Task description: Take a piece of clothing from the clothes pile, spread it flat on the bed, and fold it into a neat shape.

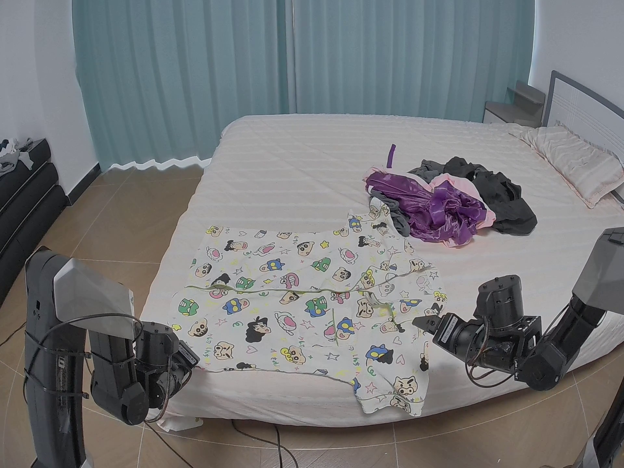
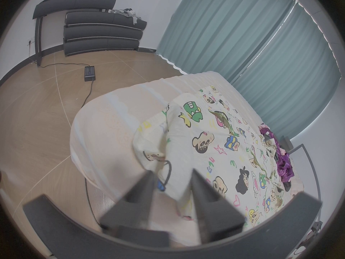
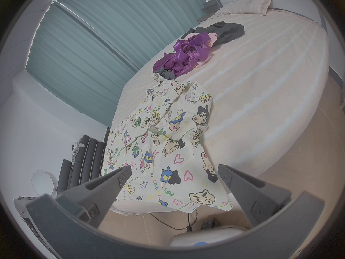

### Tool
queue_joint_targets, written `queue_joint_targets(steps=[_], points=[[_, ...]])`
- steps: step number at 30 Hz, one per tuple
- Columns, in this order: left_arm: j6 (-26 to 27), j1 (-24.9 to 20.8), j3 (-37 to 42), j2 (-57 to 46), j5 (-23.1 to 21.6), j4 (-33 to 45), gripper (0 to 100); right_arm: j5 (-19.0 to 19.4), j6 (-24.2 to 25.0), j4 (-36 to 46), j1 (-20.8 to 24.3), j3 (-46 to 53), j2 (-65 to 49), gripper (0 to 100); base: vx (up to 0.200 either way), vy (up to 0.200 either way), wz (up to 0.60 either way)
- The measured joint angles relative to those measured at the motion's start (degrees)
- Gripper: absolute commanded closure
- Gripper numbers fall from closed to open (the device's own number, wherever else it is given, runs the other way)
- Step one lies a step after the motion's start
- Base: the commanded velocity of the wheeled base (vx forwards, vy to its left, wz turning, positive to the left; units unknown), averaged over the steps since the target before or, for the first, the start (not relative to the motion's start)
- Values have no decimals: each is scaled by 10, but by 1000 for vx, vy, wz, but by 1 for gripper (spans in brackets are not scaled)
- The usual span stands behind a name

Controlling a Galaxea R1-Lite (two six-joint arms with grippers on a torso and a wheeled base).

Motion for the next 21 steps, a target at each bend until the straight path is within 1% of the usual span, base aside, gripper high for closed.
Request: queue_joint_targets(steps=[5, 7, 11, 13, 16, 21], points=[[-11, 6, -5, 0, 17, -4, 100, 1, -16, 3, 0, -31, 36, 0, 0, 0, 0], [-19, 8, -8, -2, 21, -13, 100, 2, -48, 5, -1, -47, 59, 0, 0, 0, 0], [-28, 11, -10, -4, 24, -44, 100, 6, -95, 11, -7, -75, 96, 0, 0, 0, 0], [-31, 12, -11, -5, 25, -55, 100, 16, -113, 24, -11, -94, 113, 0, 0, 0, 0], [-33, 13, -12, -5, 25, -60, 100, 38, -126, 69, -15, -123, 132, 0, 0, 0, 0], [-35, 13, -11, -4, 25, -63, 100, 50, -142, 149, -21, -197, 151, 0, 0, 0, 0]])
